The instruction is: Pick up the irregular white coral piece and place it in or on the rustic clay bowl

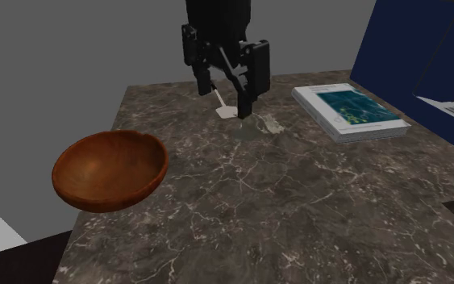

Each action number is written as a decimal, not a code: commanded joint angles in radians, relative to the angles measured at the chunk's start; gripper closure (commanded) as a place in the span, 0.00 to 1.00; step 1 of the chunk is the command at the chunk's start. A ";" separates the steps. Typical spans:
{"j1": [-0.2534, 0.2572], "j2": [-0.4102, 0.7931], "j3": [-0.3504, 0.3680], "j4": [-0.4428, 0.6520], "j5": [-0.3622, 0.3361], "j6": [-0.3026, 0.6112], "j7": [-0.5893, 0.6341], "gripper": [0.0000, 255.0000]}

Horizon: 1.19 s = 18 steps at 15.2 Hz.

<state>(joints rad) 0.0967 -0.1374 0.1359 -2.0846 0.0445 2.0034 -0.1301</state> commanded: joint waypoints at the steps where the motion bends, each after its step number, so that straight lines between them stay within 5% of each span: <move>1: 0.008 0.079 0.011 0.048 -0.006 0.021 -0.001 0.00; 6: 0.035 0.262 0.036 0.173 -0.027 0.053 0.004 0.00; 18: 0.039 0.308 0.037 0.123 -0.035 0.147 0.010 0.00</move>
<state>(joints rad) 0.1359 0.1703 0.1727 -1.9606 0.0095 2.1495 -0.1207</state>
